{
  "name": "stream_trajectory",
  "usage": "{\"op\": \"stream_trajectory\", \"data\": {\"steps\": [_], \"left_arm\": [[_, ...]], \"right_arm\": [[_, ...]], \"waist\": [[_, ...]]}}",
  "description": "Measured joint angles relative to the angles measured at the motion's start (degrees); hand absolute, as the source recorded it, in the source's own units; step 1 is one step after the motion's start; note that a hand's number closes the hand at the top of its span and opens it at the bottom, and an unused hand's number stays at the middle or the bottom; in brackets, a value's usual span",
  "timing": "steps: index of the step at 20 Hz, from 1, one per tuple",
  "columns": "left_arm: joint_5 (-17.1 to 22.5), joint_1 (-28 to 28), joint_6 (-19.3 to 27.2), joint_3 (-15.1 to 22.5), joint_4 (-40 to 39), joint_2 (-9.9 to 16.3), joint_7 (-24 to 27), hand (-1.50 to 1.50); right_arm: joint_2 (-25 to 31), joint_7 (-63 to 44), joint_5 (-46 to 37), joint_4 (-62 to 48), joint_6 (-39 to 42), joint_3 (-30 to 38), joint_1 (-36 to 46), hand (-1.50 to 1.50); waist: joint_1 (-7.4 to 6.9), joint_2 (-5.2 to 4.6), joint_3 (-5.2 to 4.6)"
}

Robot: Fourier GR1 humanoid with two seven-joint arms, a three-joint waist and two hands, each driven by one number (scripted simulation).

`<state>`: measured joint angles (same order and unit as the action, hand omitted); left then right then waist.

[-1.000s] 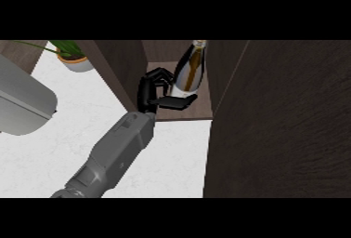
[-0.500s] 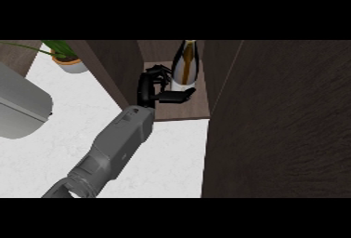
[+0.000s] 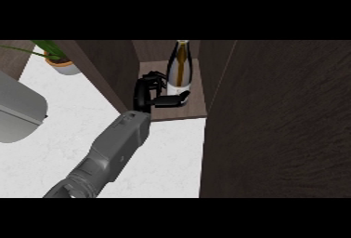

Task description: Pick up the wine, place it into the cabinet and close the cabinet

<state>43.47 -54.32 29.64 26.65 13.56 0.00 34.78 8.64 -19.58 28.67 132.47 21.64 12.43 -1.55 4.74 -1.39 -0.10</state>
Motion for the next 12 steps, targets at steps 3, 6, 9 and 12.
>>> {"op": "stream_trajectory", "data": {"steps": [3,6,9,12], "left_arm": [[0.4,1.1,-0.3,0.0,-1.0,0.0,2.3,1.50],[0.8,0.3,0.0,0.1,-1.7,0.0,2.9,1.50],[1.0,1.0,0.1,0.2,-2.0,0.0,4.9,1.50],[1.3,0.6,-0.9,-0.3,-3.3,0.0,6.1,1.50]], "right_arm": [[0.1,-0.2,0.2,0.3,-0.2,0.2,0.2,-1.50],[-0.1,-0.5,0.1,0.5,-0.5,-0.6,0.6,-1.50],[-0.1,0.0,0.3,-0.6,-0.5,-0.4,1.5,-1.50],[0.0,0.3,0.7,-1.1,0.0,0.1,1.1,-1.50]], "waist": [[0.47,-0.16,-0.03],[0.88,-0.29,-0.05],[1.24,-0.51,-0.06],[1.02,-0.48,-0.06]]}}
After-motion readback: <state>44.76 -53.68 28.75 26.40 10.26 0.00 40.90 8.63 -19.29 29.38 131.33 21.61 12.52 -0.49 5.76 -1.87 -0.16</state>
